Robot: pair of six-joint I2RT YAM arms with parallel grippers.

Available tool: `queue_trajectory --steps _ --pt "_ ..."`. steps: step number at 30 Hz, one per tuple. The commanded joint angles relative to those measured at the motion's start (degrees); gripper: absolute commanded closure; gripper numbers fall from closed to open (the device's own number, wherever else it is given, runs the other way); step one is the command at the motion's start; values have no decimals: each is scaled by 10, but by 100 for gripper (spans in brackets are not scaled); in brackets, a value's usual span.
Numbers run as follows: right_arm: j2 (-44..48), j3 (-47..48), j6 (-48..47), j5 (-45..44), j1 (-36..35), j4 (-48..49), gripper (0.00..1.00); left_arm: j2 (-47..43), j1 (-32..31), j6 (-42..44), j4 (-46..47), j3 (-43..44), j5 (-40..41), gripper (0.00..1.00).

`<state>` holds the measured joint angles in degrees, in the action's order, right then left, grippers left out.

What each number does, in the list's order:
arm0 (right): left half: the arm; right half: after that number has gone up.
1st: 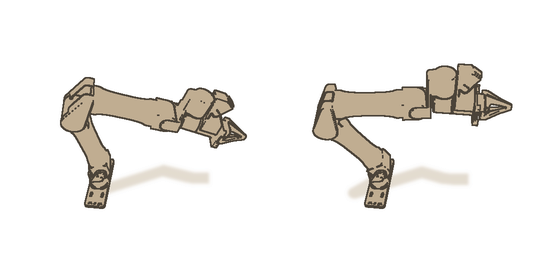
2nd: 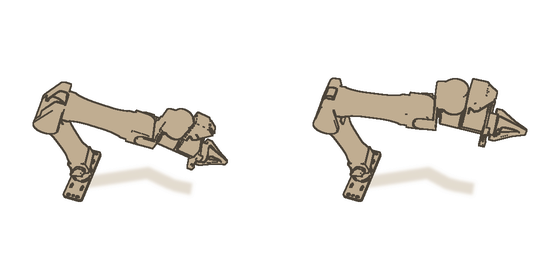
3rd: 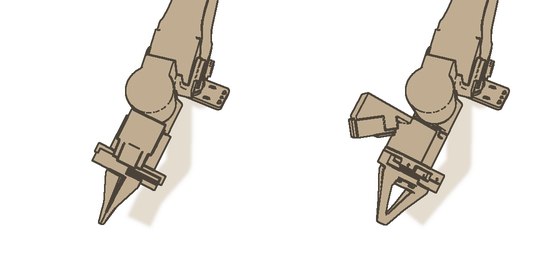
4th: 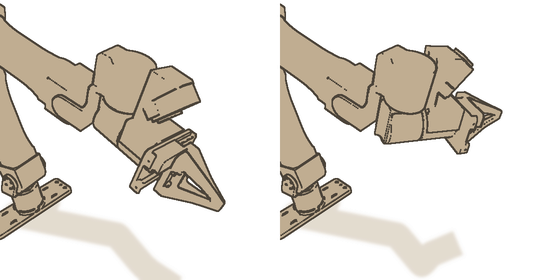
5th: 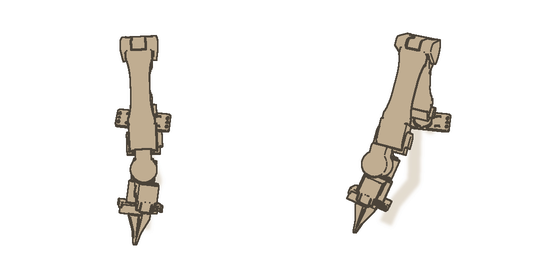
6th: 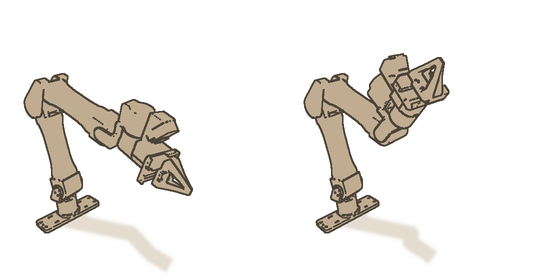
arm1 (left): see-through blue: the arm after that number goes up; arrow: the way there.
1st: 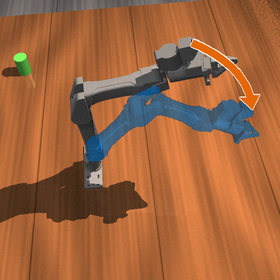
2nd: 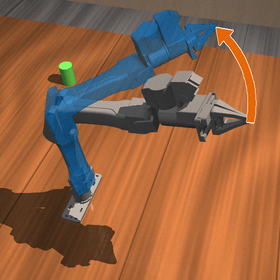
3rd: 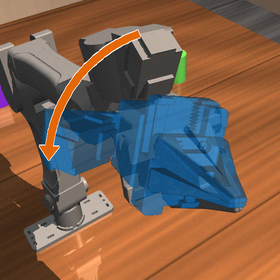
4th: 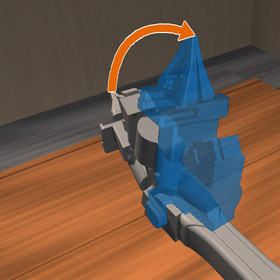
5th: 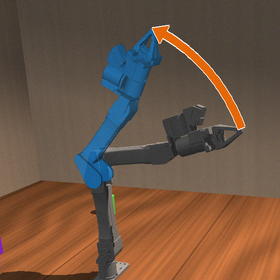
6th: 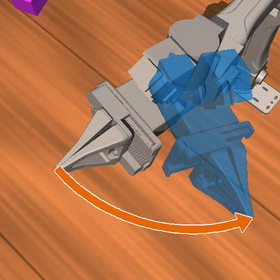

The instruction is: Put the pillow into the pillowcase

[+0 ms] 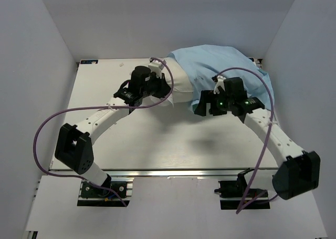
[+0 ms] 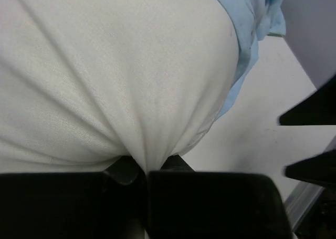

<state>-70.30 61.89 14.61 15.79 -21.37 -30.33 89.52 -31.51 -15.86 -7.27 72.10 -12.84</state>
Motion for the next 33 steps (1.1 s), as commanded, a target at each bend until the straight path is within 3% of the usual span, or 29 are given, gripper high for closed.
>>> queue_trajectory --steps 1,6,9,11,12,13,15,16,20,23,26,33 --pt "-33 -3 53 32 -10 104 11 -31 -15 -38 60 44 -25 100" --pt "-104 22 64 -43 -29 144 16 -22 -33 -50 56 59 -10 100" --pt "-143 46 61 -75 -31 130 23 -24 -36 -54 64 57 -7 100" --pt "-154 47 61 -91 -32 142 33 -25 -36 -61 66 55 4 100" --pt "-167 53 62 -95 -32 140 40 -25 -36 -61 67 56 11 100" --pt "-172 59 65 -99 -32 135 59 -25 -36 -61 68 55 16 100" --pt "-178 65 65 -94 -32 140 80 -25 -36 -62 68 48 22 100" --pt "-178 71 62 -89 -32 135 100 -24 -36 -66 78 45 29 100" --pt "-150 130 34 -22 -66 73 100 -5 -37 -80 106 25 70 100" --pt "-109 194 -2 130 -129 21 100 29 -38 -114 134 10 86 100" --pt "-62 206 -2 266 -141 54 100 55 -54 -151 187 -24 97 100" --pt "-55 180 -19 237 -140 41 100 77 -100 -195 198 -41 201 100"
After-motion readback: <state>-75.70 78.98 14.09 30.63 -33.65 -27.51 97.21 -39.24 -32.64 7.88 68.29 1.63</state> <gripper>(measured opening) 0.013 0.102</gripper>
